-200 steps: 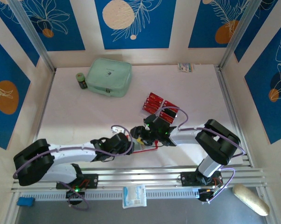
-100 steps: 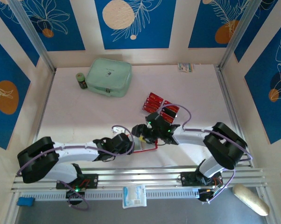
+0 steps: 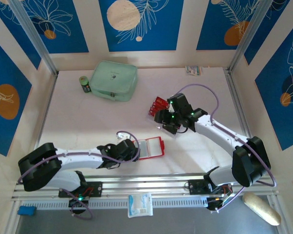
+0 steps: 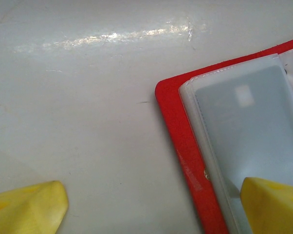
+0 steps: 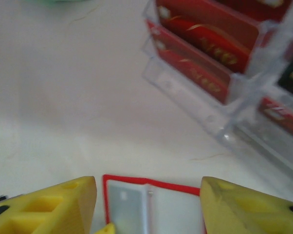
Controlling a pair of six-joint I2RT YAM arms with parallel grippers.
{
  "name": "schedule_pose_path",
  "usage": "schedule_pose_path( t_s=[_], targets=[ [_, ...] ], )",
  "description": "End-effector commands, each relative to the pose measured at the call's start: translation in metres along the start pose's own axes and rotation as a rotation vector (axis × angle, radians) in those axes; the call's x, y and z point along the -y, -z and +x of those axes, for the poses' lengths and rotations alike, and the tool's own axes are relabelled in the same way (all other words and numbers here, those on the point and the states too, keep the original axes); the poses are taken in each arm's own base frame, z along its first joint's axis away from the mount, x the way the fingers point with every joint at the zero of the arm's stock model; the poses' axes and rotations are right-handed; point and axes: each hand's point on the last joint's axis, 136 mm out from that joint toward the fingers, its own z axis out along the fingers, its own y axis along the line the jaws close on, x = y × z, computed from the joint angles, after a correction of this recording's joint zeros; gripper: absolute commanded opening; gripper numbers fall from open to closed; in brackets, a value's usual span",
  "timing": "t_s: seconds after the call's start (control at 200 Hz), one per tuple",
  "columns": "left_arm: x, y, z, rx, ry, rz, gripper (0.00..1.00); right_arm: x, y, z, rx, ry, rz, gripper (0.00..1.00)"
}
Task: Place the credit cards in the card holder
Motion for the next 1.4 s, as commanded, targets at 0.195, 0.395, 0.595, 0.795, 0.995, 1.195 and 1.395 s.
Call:
schedule_pose_path(
  t_s=[0.195,0.395,0.595,0.795,0.995,1.195,1.395],
  targets=[
    [-0.015,-0.009,0.028,-0.108,-0.021,-0.046,0.95,0.049,-0.007,0.015,-0.150,0.300,0.291,0.38],
    [-0.015,-0.007,0.027,-0.105,-0.020,-0.045,0.95,0.058,-0.015,0.008,-0.155,0.419,0.443,0.36],
    [-0.015,-0.007,0.026,-0.103,-0.022,-0.046,0.95,0.062,-0.021,0.003,-0.151,0.499,0.534,0.36],
    [-0.015,-0.007,0.026,-0.099,-0.018,-0.044,0.95,0.072,-0.032,0.007,-0.182,0.546,0.597,0.34],
    [-0.015,-0.007,0.026,-0.098,-0.016,-0.042,0.95,0.075,-0.037,0.013,-0.202,0.571,0.611,0.24],
    [-0.015,-0.007,0.026,-0.098,-0.016,-0.044,0.95,0.062,-0.032,0.012,-0.181,0.599,0.543,0.18],
    [-0.016,-0.007,0.027,-0.101,-0.015,-0.046,0.94,0.041,-0.021,0.008,-0.146,0.668,0.446,0.05]
  ],
)
